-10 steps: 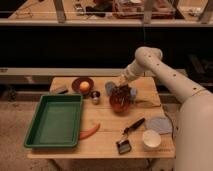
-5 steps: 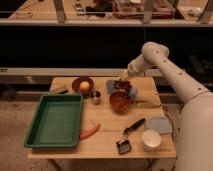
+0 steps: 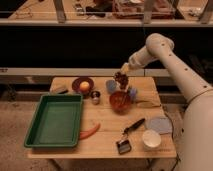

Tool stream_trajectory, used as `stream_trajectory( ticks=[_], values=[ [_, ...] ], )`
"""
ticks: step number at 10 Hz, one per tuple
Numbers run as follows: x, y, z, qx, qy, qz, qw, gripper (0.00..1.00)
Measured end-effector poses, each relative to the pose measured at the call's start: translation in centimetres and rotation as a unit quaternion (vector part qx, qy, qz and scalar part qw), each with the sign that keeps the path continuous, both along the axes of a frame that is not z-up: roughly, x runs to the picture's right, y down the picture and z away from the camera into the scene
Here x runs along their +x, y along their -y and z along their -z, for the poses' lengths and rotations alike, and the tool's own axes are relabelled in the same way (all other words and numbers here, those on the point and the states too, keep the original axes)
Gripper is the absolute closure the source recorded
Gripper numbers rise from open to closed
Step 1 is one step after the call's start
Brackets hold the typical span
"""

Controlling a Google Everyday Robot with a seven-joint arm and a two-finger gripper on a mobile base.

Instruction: Place grapes in purple bowl

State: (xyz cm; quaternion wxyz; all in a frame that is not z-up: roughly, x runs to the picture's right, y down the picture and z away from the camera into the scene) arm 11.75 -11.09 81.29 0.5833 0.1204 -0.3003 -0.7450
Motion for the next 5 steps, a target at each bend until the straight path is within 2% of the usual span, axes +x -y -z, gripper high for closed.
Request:
stream_trajectory(
  ticks=[1,5],
  values=[
    [-0.6,0.4,-0.1,0.002,0.012,0.001,0.9999,1.0],
    [-6.9,2.1,-0.7,0.006,0.067,0.015,0.9976,1.0]
  ],
)
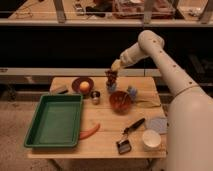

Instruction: Place grapes in purple bowl

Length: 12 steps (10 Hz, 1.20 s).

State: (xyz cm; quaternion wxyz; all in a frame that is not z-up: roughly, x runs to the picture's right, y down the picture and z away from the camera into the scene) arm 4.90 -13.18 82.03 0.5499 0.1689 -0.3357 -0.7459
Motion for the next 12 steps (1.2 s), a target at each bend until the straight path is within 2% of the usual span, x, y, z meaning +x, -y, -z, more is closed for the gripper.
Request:
stream_trajectory(
  ticks=[2,6,9,12],
  values=[
    [-3.6,1.2,0.2,0.009,0.03,0.012,0.9994,1.0],
    [-8.6,2.5,-0.1,0.038,0.061,0.024,0.9971,1.0],
    [-10.5,2.1,-0.8,0.063,0.083,0.015,0.9945,1.0],
    [-10.2,2.2,-0.8,0.065,0.084,0.013,0.9942,1.0]
  ],
)
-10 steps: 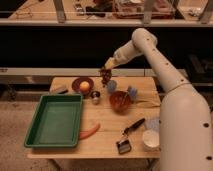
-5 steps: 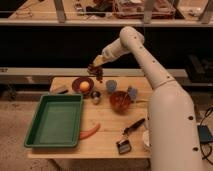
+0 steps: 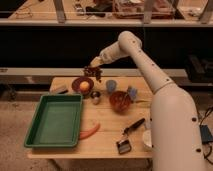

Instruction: Place grapes in purple bowl

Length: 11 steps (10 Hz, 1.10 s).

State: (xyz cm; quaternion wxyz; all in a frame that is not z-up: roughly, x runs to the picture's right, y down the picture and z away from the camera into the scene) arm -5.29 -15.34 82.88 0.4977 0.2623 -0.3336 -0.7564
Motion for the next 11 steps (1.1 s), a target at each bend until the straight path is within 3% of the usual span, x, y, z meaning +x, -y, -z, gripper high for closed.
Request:
stream_trajectory(
  ticks=[11],
  values=[
    [-0.13,-0.09,-0.08,-0.001,0.001,0.001,1.0,1.0]
  ],
)
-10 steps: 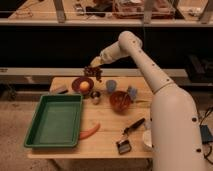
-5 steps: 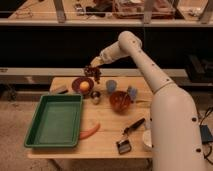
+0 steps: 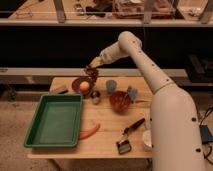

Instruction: Place grapes in purple bowl

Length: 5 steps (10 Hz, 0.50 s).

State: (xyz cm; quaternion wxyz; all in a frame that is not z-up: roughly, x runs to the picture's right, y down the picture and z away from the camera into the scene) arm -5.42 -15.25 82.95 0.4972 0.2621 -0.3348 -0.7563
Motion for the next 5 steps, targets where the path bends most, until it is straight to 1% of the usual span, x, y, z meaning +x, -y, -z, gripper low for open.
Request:
stream_trajectory(
  ticks=[3,4,5],
  values=[
    [0.0,0.0,-0.1,0.0,0.0,-0.001,1.0,1.0],
    [-0.1,0.1,-0.3,0.005,0.002,-0.002,1.0,1.0],
    [0.1,0.6,-1.1,0.015,0.005,-0.008,0.9998,1.0]
  ],
)
